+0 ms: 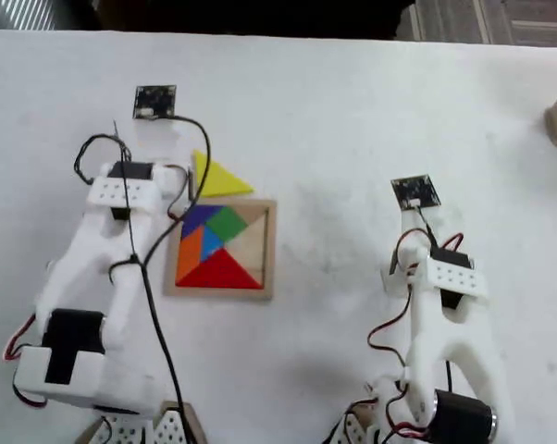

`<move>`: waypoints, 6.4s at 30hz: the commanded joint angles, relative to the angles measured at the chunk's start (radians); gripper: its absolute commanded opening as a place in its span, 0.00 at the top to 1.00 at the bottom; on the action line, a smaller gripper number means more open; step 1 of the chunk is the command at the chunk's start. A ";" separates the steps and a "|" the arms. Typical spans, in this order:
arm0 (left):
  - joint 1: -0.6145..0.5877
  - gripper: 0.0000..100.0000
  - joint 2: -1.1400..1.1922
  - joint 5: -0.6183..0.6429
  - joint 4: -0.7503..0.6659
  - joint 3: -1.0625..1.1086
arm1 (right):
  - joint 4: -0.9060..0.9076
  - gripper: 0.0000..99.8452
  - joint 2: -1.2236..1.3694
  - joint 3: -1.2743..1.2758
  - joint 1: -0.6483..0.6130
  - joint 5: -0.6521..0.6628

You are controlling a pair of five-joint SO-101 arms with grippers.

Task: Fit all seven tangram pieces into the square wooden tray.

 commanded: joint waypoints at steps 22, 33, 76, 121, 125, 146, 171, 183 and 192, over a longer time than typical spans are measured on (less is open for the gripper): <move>-0.114 0.97 0.088 0.107 -0.161 -0.040 | -0.039 0.98 -0.030 0.000 -0.047 0.014; -0.237 0.87 0.090 0.009 -0.161 -0.038 | -0.038 0.98 -0.038 0.020 -0.047 0.014; -0.426 0.98 0.346 0.394 -0.069 -0.331 | -0.463 0.98 0.654 -0.746 -0.820 -0.221; -0.400 0.98 0.349 0.331 -0.069 -0.330 | -0.355 0.98 0.886 -1.117 -0.750 -0.222; -0.400 0.98 0.349 0.330 -0.069 -0.330 | -0.369 0.98 0.940 -1.129 -0.753 -0.222; -0.389 0.98 0.352 0.330 -0.069 -0.330 | -0.028 0.98 0.812 -1.129 -0.728 -0.221; -0.387 0.98 0.352 0.328 -0.069 -0.328 | -0.260 0.97 1.106 -1.218 -0.730 -0.364; -0.378 0.98 0.354 0.270 -0.069 -0.328 | 0.028 0.98 1.067 -1.327 -0.707 -0.356; -0.378 0.98 0.352 0.270 -0.069 -0.328 | -0.245 0.98 1.075 -1.313 -0.736 -0.437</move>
